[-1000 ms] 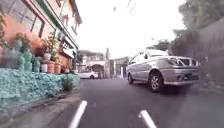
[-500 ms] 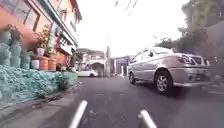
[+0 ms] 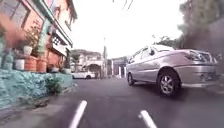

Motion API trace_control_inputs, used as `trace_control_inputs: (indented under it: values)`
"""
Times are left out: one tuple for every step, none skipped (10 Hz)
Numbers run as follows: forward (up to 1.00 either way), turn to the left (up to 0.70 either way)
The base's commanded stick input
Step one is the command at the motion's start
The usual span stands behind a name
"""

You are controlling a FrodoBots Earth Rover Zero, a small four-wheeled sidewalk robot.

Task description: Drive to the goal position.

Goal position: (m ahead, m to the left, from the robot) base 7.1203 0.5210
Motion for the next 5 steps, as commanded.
trace_control_inputs:
  values:
    - [0.85,0.00]
    - [0.85,0.00]
    - [0.85,0.00]
    - [0.85,0.00]
    - [0.85,0.00]
